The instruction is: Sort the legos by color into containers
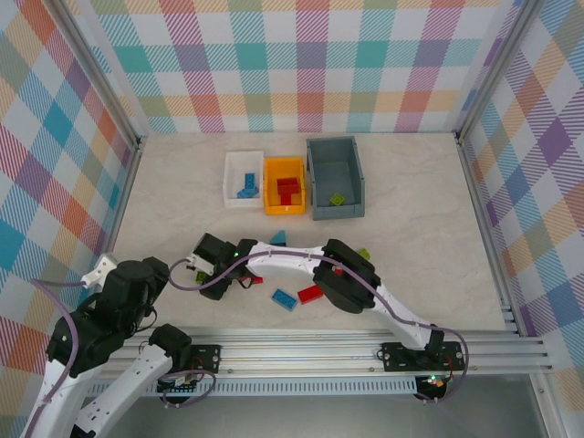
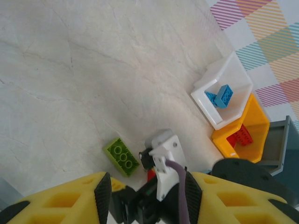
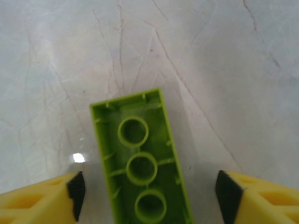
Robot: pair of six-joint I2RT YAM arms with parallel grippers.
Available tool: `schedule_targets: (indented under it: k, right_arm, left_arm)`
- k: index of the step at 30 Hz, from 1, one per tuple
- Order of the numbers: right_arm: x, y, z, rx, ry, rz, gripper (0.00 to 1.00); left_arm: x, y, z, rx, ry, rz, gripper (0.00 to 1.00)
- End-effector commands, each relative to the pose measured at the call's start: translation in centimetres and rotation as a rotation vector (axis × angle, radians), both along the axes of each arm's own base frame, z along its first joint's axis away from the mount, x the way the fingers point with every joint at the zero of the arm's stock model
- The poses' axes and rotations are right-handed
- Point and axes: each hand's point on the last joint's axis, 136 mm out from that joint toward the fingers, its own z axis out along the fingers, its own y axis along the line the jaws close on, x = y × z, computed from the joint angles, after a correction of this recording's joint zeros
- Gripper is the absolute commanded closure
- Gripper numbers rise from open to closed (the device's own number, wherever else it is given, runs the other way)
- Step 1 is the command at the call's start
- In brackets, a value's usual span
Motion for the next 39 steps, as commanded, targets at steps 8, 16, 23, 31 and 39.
schedule_targets:
  k: [8, 16, 23, 31, 39]
  right_arm:
    - [0.4, 0.5, 0.7, -0.009, 0.029, -0.04, 0.71]
    - [4.9, -6.4, 14.4, 0.242, -0.049, -0.283, 0.75]
    - [12.7, -23.2, 17.2, 0.314, 0.02, -0.778, 0.72]
    - [20.7, -32.8, 13.0, 0.29, 0.226, -1.147, 0.72]
    - [24.9, -33.0, 8.2, 0.161, 0.313, -1.205, 0.73]
  left_arm:
    - [-0.2, 0.2, 0.6, 0.007, -0.012, -0.004, 0.54]
    - [3.8, -6.3, 1.7, -0.061, -0.044, -0.281, 0.54]
    - [9.2, -15.6, 1.5, -0.175, -0.02, -0.564, 0.55]
    - [11.6, -24.6, -0.3, -0.044, 0.007, -0.727, 0.57]
    - [11.1, -27.6, -2.6, -0.015, 0.049, -0.767, 0.57]
